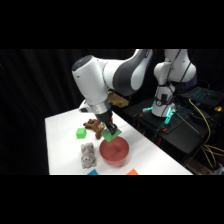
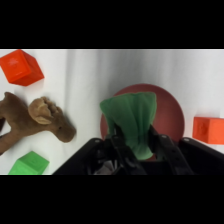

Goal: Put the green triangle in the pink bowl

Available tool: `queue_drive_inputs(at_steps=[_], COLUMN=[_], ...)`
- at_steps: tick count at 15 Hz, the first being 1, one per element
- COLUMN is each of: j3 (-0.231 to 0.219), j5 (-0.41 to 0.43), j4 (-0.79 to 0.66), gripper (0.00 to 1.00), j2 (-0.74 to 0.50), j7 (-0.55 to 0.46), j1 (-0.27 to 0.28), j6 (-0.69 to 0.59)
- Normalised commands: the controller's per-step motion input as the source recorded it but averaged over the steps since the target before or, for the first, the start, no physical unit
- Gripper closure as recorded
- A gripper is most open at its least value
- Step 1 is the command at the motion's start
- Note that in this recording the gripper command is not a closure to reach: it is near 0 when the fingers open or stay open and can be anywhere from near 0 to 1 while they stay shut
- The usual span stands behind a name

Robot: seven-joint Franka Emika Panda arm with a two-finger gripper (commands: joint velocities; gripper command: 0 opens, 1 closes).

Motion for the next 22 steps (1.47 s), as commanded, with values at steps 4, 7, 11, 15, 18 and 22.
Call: queue_drive_inputs(at_steps=[4,7,11,15,18,22], j3=[0.009,-0.011,-0.014,-0.010,-0.012,-0.015], j5=[-0.084,-0.090,-0.078,-0.073,-0.077,-0.076], j4=[0.38,0.34,0.24,0.14,0.10,0.08], gripper=[1.00,1.00,0.00,0.00,0.00,0.00], j2=[0.24,0.15,0.06,0.02,0.00,-0.02], j7=[-0.07,-0.10,-0.11,-0.09,-0.08,-0.09], j1=[0.046,0.016,0.003,0.004,0.005,0.000], j6=[-0.25,-0.27,-0.23,-0.15,-0.12,-0.09])
